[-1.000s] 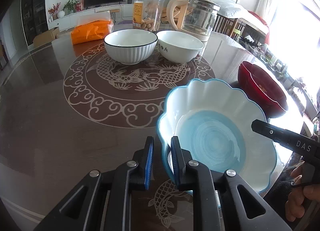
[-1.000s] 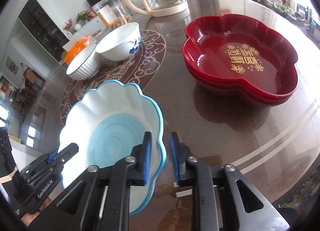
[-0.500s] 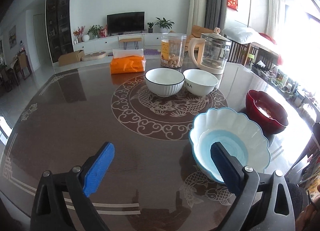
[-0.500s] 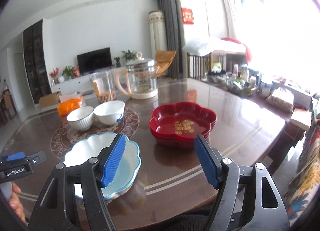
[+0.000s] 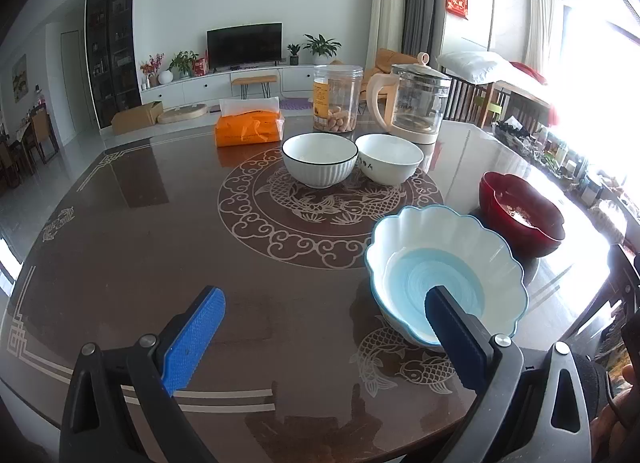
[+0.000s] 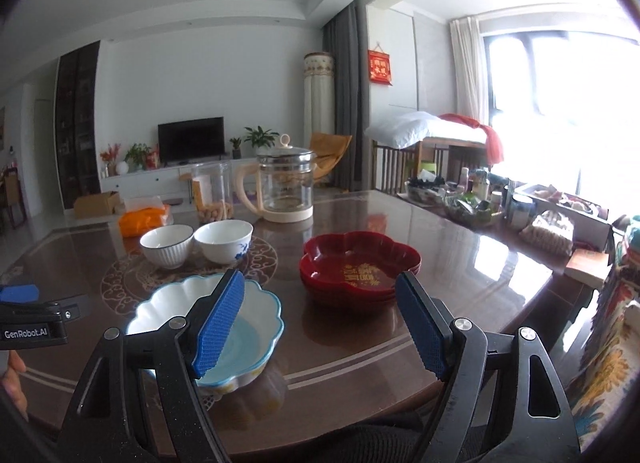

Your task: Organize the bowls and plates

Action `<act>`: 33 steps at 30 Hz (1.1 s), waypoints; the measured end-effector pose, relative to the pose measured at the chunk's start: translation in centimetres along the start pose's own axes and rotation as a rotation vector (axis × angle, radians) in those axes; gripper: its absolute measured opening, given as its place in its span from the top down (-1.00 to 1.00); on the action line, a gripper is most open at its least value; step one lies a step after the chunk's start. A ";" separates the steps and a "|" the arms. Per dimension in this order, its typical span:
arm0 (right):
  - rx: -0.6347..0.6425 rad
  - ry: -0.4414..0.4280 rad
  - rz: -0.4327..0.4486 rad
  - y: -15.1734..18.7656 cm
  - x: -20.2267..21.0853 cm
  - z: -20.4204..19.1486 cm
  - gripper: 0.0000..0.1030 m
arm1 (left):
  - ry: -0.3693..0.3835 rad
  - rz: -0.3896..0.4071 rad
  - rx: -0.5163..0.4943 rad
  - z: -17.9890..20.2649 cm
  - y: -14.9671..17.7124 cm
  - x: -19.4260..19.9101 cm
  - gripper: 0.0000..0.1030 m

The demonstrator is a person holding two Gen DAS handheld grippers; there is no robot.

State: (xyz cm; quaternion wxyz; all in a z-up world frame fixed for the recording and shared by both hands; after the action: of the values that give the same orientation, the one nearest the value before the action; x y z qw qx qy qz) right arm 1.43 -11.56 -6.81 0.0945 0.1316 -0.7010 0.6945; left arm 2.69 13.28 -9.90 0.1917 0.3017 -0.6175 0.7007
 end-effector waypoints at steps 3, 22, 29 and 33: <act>-0.001 0.002 -0.011 0.1 -0.2 -0.1 -0.57 | 0.000 -0.008 0.005 -0.1 0.0 -0.2 -0.94; 0.057 0.007 -0.038 0.4 -0.6 -1.3 -0.57 | -0.066 -0.012 -0.077 0.3 0.1 -0.9 -0.94; 0.075 0.012 -0.042 0.5 -0.6 -1.7 -0.57 | -0.072 -0.028 -0.074 -0.1 0.4 -1.1 -0.94; 0.077 0.013 -0.047 0.6 -0.7 -1.7 -0.57 | -0.071 -0.036 -0.065 -0.6 0.7 -1.2 -0.94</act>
State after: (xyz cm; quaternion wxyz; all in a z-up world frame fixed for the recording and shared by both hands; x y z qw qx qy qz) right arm 1.83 -9.78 -7.56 0.1105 0.1469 -0.6698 0.7194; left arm 3.03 13.86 -11.27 0.1919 0.3314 -0.6408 0.6654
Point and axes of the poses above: each gripper's, at about its wrist camera, not at the fingertips, and x roughly against the way its jaws point, z to its right, y to its underside, the point moved 2 cm from there along -x, roughly the way its jaws point
